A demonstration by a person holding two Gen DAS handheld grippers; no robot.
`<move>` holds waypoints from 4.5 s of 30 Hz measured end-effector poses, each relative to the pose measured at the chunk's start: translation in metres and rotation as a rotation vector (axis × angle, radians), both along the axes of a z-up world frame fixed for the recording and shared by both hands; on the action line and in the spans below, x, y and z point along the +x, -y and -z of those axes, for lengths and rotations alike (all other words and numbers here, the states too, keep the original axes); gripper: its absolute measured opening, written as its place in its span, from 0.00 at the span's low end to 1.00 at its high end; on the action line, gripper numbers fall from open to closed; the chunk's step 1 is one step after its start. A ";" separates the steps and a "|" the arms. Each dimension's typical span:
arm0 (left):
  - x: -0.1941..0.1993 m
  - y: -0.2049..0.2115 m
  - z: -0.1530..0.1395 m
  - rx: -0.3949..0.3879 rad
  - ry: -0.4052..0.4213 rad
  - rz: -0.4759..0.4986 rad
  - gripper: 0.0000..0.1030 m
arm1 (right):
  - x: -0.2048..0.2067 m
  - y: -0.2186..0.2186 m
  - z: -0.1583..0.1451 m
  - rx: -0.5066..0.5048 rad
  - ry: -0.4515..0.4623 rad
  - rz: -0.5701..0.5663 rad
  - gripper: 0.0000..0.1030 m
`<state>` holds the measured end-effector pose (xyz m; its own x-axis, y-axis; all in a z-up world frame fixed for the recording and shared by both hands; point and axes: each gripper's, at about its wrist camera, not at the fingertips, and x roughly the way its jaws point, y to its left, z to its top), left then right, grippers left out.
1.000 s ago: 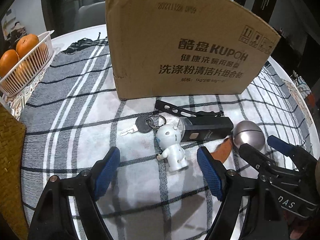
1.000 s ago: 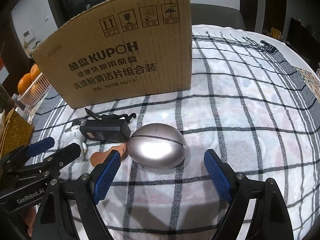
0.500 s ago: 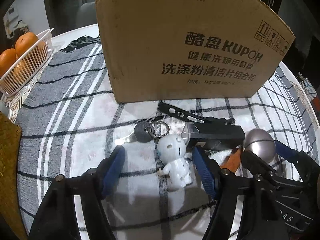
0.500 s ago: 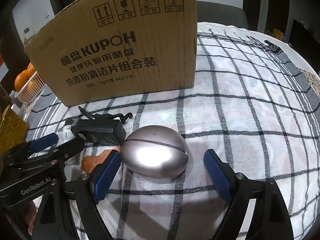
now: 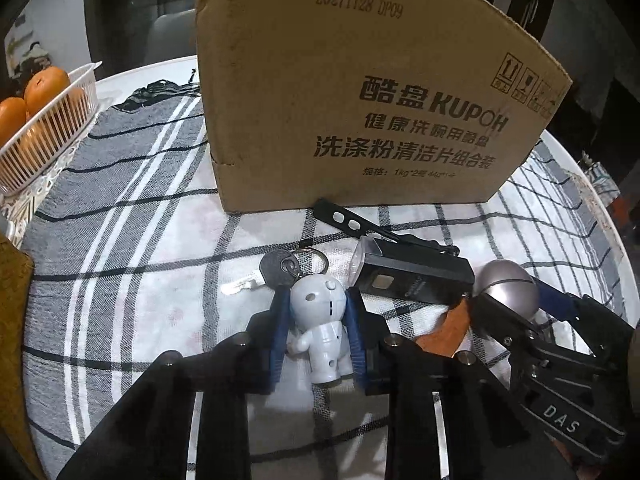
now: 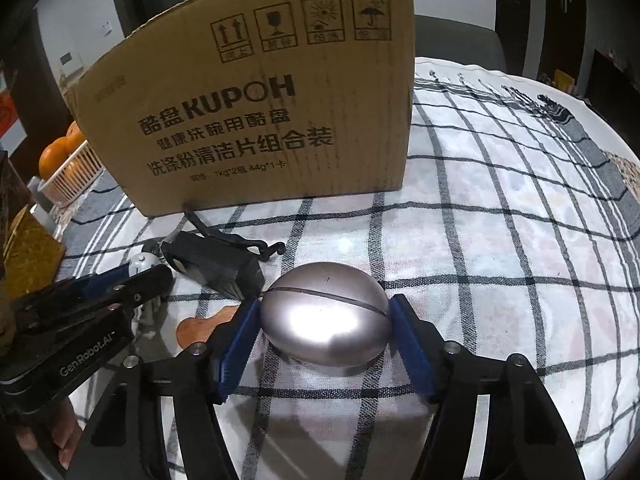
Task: Organize rigid objects
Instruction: 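Grasp the white robot figurine with the left tool while the right tool grasps the silver egg speaker, then lift the figurine and silver speaker and carry both over the box, then lower the figurine and speaker into the box and open both tools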
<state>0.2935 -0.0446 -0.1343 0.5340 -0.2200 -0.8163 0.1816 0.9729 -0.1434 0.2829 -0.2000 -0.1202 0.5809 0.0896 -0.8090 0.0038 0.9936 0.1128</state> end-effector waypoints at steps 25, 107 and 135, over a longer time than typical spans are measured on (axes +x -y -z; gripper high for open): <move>-0.020 -0.003 -0.042 -0.032 0.095 0.021 0.27 | -0.014 0.005 -0.029 0.021 0.065 0.016 0.64; 0.084 0.001 -0.210 -0.016 0.287 0.090 0.27 | 0.085 -0.013 -0.200 -0.054 0.304 -0.074 0.64; 0.130 0.014 -0.152 0.068 0.053 0.078 0.38 | 0.142 0.000 -0.131 -0.011 0.006 -0.092 0.70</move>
